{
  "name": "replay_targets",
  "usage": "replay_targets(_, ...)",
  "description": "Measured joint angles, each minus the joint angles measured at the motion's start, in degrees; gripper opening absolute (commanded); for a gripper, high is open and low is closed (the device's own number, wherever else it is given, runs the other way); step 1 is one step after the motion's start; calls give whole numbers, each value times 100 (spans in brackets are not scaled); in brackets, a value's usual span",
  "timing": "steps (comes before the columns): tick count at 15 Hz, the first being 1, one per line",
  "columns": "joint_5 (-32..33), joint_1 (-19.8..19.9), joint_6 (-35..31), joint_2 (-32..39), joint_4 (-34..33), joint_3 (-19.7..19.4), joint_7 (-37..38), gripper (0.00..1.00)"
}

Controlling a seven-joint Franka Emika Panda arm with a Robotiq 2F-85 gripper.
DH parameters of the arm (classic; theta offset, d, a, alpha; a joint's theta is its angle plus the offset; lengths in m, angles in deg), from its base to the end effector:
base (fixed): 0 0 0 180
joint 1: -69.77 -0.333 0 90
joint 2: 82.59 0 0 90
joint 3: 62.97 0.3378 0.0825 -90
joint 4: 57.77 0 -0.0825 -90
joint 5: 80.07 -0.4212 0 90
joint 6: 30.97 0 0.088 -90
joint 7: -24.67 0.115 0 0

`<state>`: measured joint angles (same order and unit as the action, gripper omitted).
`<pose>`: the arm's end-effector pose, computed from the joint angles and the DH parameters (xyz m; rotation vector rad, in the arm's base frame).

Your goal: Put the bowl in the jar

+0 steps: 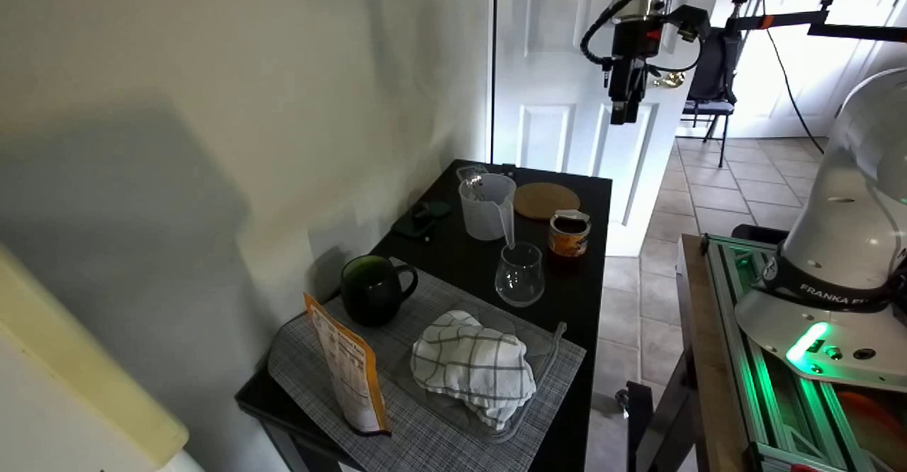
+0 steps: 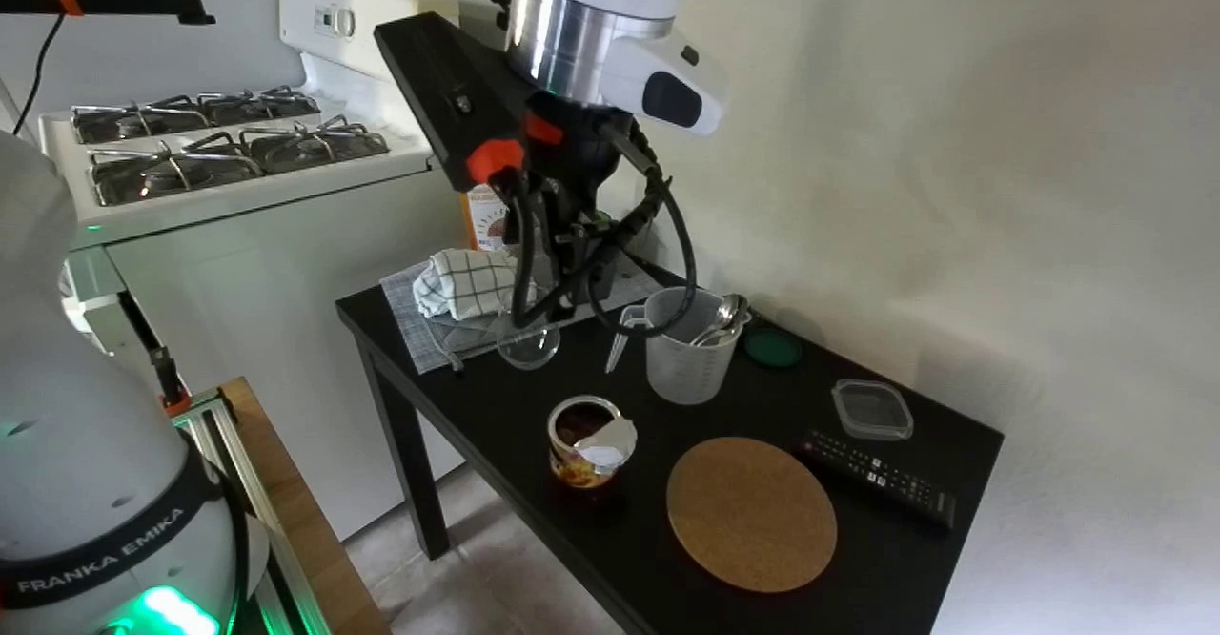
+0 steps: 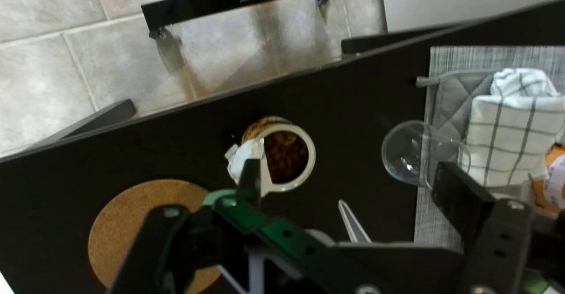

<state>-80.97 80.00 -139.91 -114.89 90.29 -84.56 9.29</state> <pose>0.3268 -0.1965 0.4156 -2.8688 0.3228 0.0883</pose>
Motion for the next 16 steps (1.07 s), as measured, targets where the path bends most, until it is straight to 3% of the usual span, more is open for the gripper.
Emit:
replay_targets(3,-262,-20,-592,225,-294,5,-32,100)
replay_targets(6,-553,-149,-663,715,-848,-7,-328,100)
replay_targets(12,-360,-104,927,2088,-2588,-209,-2030,100)
replay_targets(16,136,99,1409,2363,-3085,-206,-2911,100)
